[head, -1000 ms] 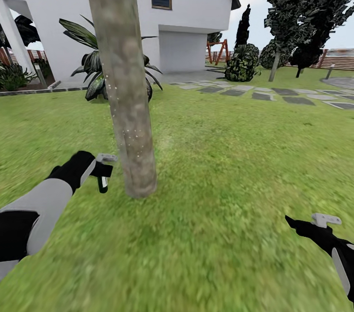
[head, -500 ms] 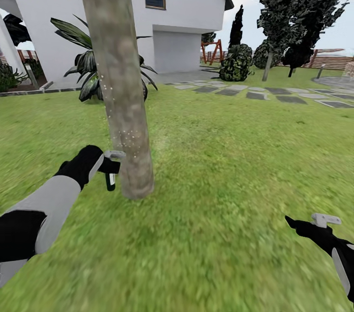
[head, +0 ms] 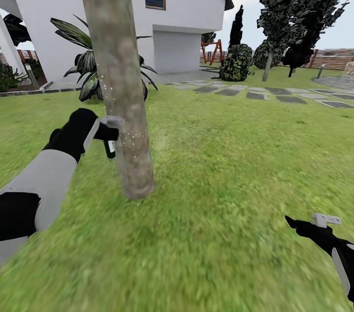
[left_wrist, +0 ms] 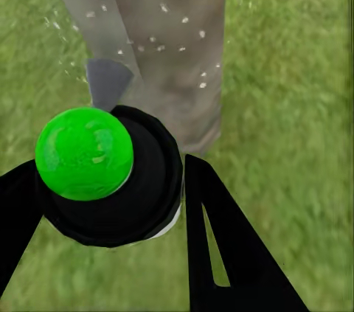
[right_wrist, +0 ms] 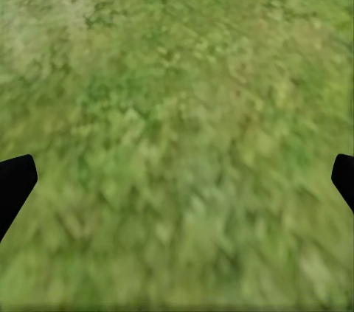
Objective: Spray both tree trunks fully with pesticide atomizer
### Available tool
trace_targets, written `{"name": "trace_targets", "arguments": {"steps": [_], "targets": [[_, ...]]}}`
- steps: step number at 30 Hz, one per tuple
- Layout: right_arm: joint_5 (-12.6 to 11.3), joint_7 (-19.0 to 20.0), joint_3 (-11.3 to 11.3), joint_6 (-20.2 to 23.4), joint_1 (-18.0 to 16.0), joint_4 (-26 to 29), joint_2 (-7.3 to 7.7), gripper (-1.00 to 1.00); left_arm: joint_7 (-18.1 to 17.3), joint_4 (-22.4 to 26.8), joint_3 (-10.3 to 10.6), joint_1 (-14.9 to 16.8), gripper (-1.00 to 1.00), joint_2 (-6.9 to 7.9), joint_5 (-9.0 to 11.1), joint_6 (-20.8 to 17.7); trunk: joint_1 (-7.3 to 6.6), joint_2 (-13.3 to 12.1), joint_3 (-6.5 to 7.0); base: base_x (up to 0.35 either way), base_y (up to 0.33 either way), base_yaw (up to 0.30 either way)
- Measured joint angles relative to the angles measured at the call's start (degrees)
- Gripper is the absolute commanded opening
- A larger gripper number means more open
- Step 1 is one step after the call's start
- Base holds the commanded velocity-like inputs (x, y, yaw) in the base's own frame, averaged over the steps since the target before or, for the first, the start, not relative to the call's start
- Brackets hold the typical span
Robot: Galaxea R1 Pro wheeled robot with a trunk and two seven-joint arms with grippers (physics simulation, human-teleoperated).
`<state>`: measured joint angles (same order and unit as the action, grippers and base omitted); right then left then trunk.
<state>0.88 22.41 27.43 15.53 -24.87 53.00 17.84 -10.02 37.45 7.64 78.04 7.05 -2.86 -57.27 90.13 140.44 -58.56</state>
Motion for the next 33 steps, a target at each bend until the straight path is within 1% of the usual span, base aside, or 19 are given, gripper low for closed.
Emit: {"name": "trace_targets", "arguments": {"steps": [5, 7, 9, 10, 11, 14, 15, 19, 21, 24, 26, 30, 33], "targets": [[0.0, 0.0, 0.0, 0.0, 0.0, 0.0, 0.0, 1.0, 0.0, -0.3, 0.1, 2.4, -1.0, -0.53, 0.0, -0.1, 0.0, 0.0, 0.0, 0.0, 0.0, 0.0], [0.0, 0.0, 0.0, 0.0, 0.0, 0.0, 0.0, 1.0, 0.0, -1.7, 1.1, 3.0, -1.0, -0.63, 0.0, -0.1, 0.01, 0.0, -0.01, 0.0, 0.0, 0.0], [0.0, 0.0, 0.0, 0.0, 0.0, 0.0, 0.0, 1.0, 0.0, -3.3, 2.8, 4.1, -1.0, -0.73, 0.0, -0.1, 0.01, 0.0, -0.01, 0.0, 0.0, 0.0], [0.0, 0.0, 0.0, 0.0, 0.0, 0.0, 0.0, 1.0, 0.0, -4.3, 3.5, 5.2, -1.0, -0.79, -0.1, -0.1, 0.0, 0.0, 0.0, 0.0, 0.0, 0.0], [0.0, 0.0, 0.0, 0.0, 0.0, 0.0, 0.0, 1.0, 0.0, -4.9, 3.7, 6.2, -1.0, -0.8, -0.1, -0.2, 0.0, 0.0, 0.0, 0.0, 0.0, 0.0], [0.0, 0.0, 0.1, 0.0, 0.0, 0.0, 0.04, 1.0, 0.0, -7.3, 3.8, 8.7, -1.0, -0.93, -0.1, -0.2, 0.0, 0.0, 0.0, 0.0, 0.0, 0.0], [0.0, 0.0, 0.1, 0.0, 0.0, 0.0, 0.07, 1.0, 0.0, -8.9, 3.9, 10.3, -1.0, -1.04, -0.1, -0.2, 0.0, 0.0, 0.0, 0.0, 0.0, 0.0], [0.0, 0.0, 0.1, 0.0, 0.0, 0.0, 0.1, 1.0, 0.0, -9.8, 4.0, 11.5, -1.0, -1.58, 0.0, -0.2, 0.0, 0.0, 0.0, 0.0, 0.0, 0.0], [0.0, 0.0, 0.1, 0.0, 0.0, 0.0, 0.1, 1.0, 0.0, -10.7, 4.0, 13.6, -1.0, -1.67, -0.1, -0.2, 0.0, 0.0, 0.0, 0.0, 0.0, 0.0], [0.0, 0.0, 0.1, 0.0, 0.0, 0.0, 0.1, 1.0, 0.0, -13.0, 4.1, 15.6, -1.0, -1.75, -0.1, -0.2, 0.0, 0.0, 0.0, 0.0, 0.0, 0.0], [0.0, 0.0, 0.1, 0.0, 0.0, 0.0, 0.1, 1.0, 0.0, -14.2, 4.2, 17.6, -1.0, -1.77, -0.1, -0.2, 0.0, 0.0, 0.0, 0.0, 0.0, 0.0], [0.0, 0.0, 0.1, 0.0, 0.0, 0.0, 0.09, 1.0, 0.0, -14.6, 4.2, 18.8, -1.0, -1.78, 0.0, -0.2, 0.0, 0.0, 0.0, 0.0, 0.0, 0.024], [0.0, 0.0, 0.1, 0.0, 0.0, 0.0, 0.09, 1.0, 0.0, -15.9, 4.2, 19.7, -1.0, -1.78, 0.0, -0.2, 0.0, 0.0, 0.0, 0.0, 0.0, 0.226]]}}
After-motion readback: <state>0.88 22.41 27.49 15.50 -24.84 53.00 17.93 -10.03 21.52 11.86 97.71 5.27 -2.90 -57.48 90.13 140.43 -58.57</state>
